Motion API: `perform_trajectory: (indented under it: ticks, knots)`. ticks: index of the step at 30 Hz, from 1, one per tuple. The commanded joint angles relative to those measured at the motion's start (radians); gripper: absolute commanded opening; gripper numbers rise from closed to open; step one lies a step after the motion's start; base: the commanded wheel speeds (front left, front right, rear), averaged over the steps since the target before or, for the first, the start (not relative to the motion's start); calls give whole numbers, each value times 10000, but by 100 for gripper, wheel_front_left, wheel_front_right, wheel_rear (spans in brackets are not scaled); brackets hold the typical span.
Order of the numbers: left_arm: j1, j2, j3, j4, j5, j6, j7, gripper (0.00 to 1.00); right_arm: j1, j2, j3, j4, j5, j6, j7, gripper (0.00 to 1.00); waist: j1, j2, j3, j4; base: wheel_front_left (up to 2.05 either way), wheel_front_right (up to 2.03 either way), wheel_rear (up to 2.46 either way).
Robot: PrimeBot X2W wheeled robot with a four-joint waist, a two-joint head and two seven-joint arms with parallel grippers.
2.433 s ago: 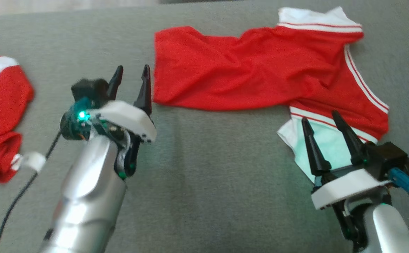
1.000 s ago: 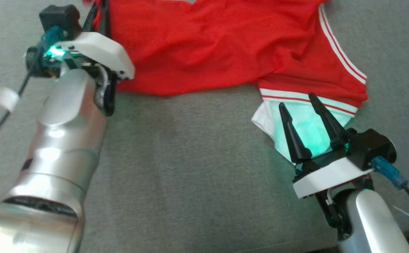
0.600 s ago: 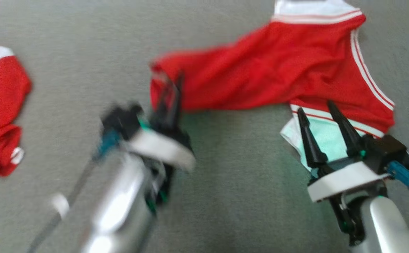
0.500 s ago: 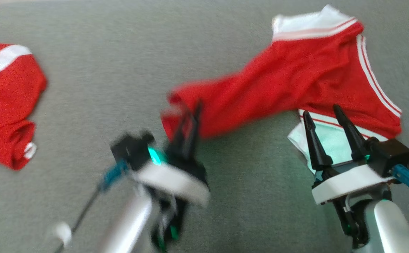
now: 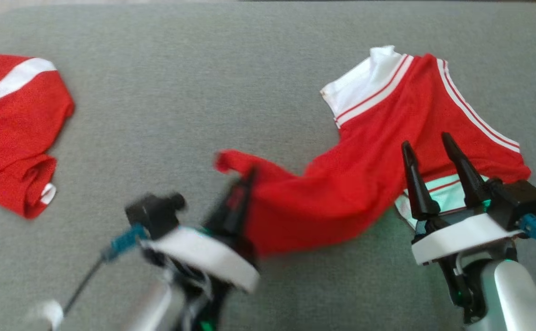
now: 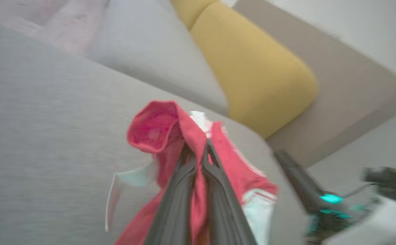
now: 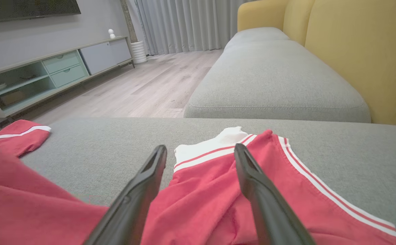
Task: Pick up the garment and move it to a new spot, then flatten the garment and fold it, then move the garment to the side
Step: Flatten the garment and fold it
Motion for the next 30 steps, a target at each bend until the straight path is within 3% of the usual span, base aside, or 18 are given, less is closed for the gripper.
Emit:
perform_trajectory:
  ticks: [1, 5, 6, 10, 11, 12, 17, 23, 27, 30]
  knots:
    - [-841, 184, 621, 523, 272, -53, -227, 0, -213, 63, 317, -405, 83, 67, -77, 100, 0, 0, 179, -203, 0, 0, 0]
    - [-2114, 458, 1228, 3568, 999, -19, -1050, 0, -420, 66, 434, -461, 66, 67, -59, 100, 0, 0, 461, -597, 0, 0, 0]
    - [-2717, 524, 1387, 4993, 1256, 4, -1406, 0, -520, 63, 503, -486, 57, 67, -62, 100, 0, 0, 594, -781, 0, 0, 0]
    - [-3651, 517, 1641, 7177, 1483, 117, -1974, 0, -632, 66, 560, -491, 63, 67, -101, 100, 0, 0, 769, -1057, 0, 0, 0]
    - [-3820, 501, 1674, 7604, 1510, 136, -2078, 32, -637, 67, 552, -479, 76, 67, -113, 100, 0, 0, 784, -1090, 0, 0, 0]
    - [-3972, 502, 1647, 7975, 1568, 106, -2160, 100, -627, 68, 548, -463, 85, 67, -129, 100, 0, 0, 790, -1111, 0, 0, 0]
    - [-4353, 449, 1729, 8824, 1613, -245, -3195, 100, -579, 78, 483, -362, 103, 67, -192, 100, 0, 0, 663, -1072, 0, 0, 0]
    - [-3828, 622, 2035, 8249, 1631, -595, -4321, 100, -497, 89, 381, -328, 115, 67, -195, 100, 0, 0, 271, -816, 0, 0, 0]
    - [-3431, 777, 1938, 7902, 1719, -583, -4169, 100, -421, 91, 411, -344, 127, 67, -107, 100, 0, 0, 57, -667, 0, 0, 0]
    - [-3535, 706, 1808, 7996, 1463, -514, -3055, 100, -386, 94, 454, -373, 125, 67, -37, 100, 0, 0, -14, -623, 0, 0, 0]
